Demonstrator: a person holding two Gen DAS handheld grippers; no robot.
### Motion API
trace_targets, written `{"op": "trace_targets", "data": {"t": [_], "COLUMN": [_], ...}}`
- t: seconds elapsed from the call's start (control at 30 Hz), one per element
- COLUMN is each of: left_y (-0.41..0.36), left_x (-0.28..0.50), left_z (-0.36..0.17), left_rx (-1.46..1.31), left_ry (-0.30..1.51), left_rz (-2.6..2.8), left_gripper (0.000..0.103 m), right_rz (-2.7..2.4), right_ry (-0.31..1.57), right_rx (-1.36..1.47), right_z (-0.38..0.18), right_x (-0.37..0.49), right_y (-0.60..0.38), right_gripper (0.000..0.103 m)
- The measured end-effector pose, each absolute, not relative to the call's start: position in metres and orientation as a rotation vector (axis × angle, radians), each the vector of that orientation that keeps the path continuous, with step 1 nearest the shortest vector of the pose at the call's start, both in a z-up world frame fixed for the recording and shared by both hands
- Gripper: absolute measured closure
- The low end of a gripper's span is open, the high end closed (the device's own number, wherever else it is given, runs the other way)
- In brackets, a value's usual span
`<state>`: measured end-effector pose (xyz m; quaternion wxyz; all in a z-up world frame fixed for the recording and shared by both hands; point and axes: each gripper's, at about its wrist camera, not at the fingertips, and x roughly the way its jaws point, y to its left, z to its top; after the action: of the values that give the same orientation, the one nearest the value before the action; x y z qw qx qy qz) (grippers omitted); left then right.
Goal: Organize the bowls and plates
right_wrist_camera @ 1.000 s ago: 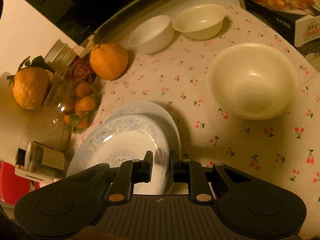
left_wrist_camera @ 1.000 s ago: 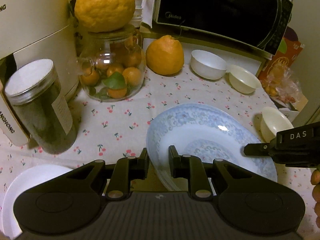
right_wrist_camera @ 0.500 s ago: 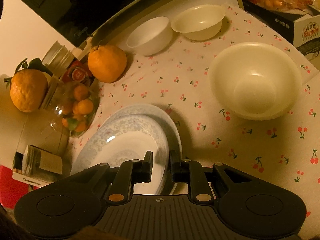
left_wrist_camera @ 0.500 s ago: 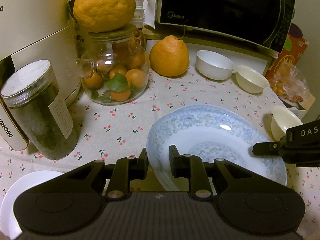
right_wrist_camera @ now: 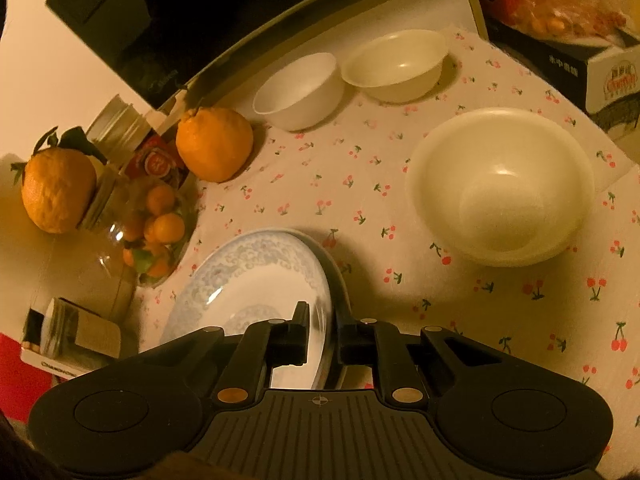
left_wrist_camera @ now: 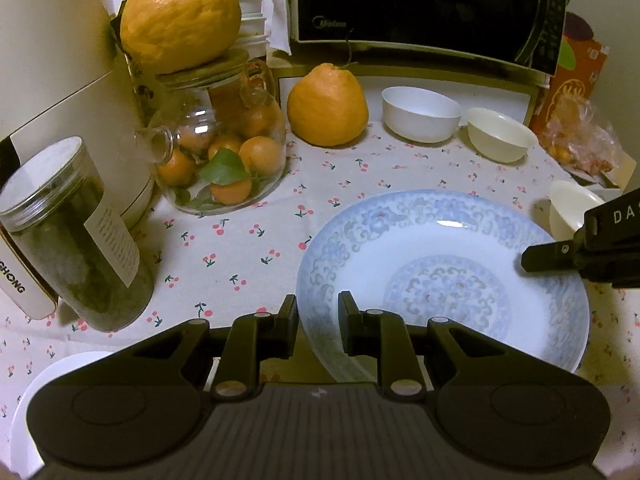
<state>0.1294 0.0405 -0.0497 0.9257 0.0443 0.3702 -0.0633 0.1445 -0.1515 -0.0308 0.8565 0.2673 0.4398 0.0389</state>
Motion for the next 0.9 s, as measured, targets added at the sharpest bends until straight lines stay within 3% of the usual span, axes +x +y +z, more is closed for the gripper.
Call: {"op": "trace_targets", "data": {"t": [0.47, 0.9], "left_y": [0.028, 0.027], "left_x": [0.127, 0.128], "left_z": [-0.056, -0.057], "left_rx": [0.196, 0.208], "left_ry": [0.748, 0.745], "left_rz": [-0.089, -0.088], "left_gripper": [0.083, 0.082], "right_rz": [0.093, 0.128], "right_ry": [0.911, 0.97], "right_rx": [0.503, 0.662], "right_z": [-0.026, -0.03], "right_x": [0.143, 0.146], "right_y": [-0.147, -0.167], "right_gripper": [0.087, 0.087]}}
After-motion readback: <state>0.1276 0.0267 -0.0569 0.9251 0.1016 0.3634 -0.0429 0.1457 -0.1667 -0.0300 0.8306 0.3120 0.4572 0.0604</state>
